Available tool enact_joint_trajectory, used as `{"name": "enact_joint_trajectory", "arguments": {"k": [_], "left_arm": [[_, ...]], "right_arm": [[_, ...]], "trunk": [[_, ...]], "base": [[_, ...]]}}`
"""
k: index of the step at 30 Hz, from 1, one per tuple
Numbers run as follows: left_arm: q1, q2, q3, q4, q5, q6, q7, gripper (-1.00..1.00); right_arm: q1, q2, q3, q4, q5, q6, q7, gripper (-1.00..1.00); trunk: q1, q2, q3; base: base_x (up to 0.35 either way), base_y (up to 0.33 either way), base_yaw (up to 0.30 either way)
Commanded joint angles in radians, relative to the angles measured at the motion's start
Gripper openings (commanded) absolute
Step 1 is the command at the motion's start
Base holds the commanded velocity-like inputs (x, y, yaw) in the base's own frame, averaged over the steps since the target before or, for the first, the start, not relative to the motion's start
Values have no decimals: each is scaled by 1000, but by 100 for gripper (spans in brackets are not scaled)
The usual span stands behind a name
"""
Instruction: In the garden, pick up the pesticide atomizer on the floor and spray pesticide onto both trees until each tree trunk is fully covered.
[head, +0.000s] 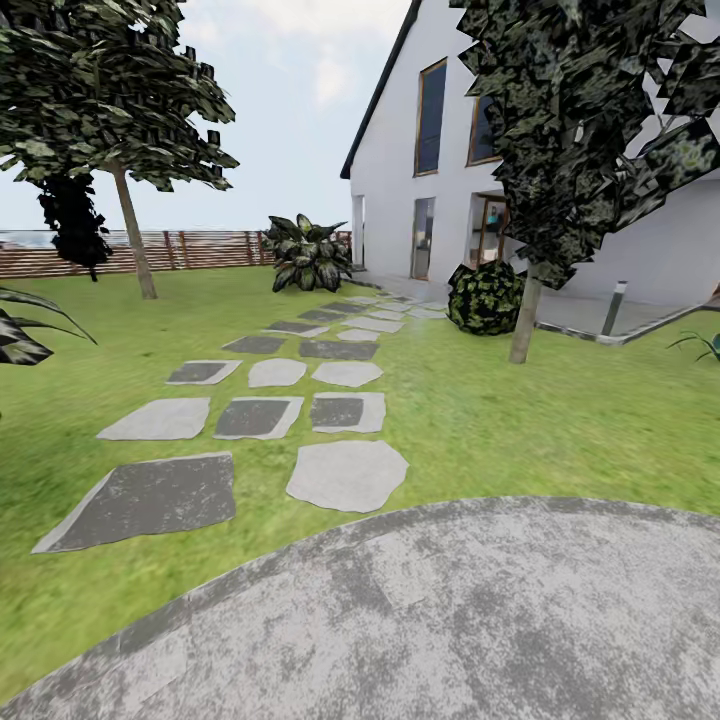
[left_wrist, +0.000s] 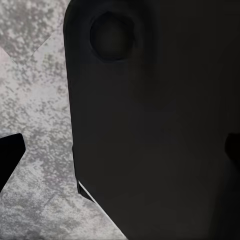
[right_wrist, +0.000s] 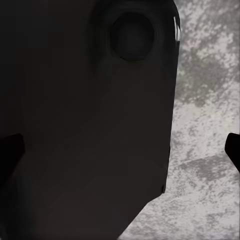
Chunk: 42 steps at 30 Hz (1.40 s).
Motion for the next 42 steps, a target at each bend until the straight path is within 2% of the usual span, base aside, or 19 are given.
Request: {"name": "enact_joint_trajectory", "arguments": {"k": [1,4,7,11,15,28,29,30,34,36,39,42], "left_arm": [[0,0,0,0,0,0,0,100],[0,-2,-3,3,-2,-2,-3,100],[0,-2,-3,3,-2,-2,-3,100],[0,-7,0,-10,2,-2,-3,100],[-1,-26,-6,-20,-6,-20,-5,100],[-28,-15,-11,-89,-15,-93,-9,100],[-33,-10,-11,-95,-18,-99,-9,100],[-42,0,-11,-152,-20,-370,-8,100],[-67,67,-3,-272,-15,-375,-2,100],[-78,86,3,-310,-5,-376,-1,100],[-120,98,12,-353,6,-376,3,100],[-164,101,11,-358,3,-376,33,100]], "right_arm": [[0,0,0,0,0,0,0,100],[-5,14,0,-9,0,-2,-3,100],[-5,14,0,-9,0,-2,-3,100],[-20,35,2,-32,0,-2,-3,100],[-21,36,1,-55,0,-20,-4,100],[-23,35,3,-128,3,-93,-2,100],[-23,35,3,-134,3,-99,-2,100],[-23,35,2,-294,3,-449,-2,100],[-30,34,1,-355,2,-451,-4,100],[-48,32,-2,-363,0,-451,-4,100],[-109,28,-6,-367,-3,-451,-4,100],[-138,27,-7,-368,-4,-452,-6,100]], "trunk": [[1,0,0],[1,0,0],[1,0,0],[1,0,0],[1,0,0],[1,0,0],[1,0,0],[1,0,0],[1,0,0],[1,0,0],[1,0,0],[1,0,0]], "base": [[0,0,0],[0,0,0],[0,0,0],[0,0,0],[0,0,0],[0,0,0],[0,0,0],[0,0,0],[0,0,0],[0,0,0],[0,0,0],[0,0,0]]}}
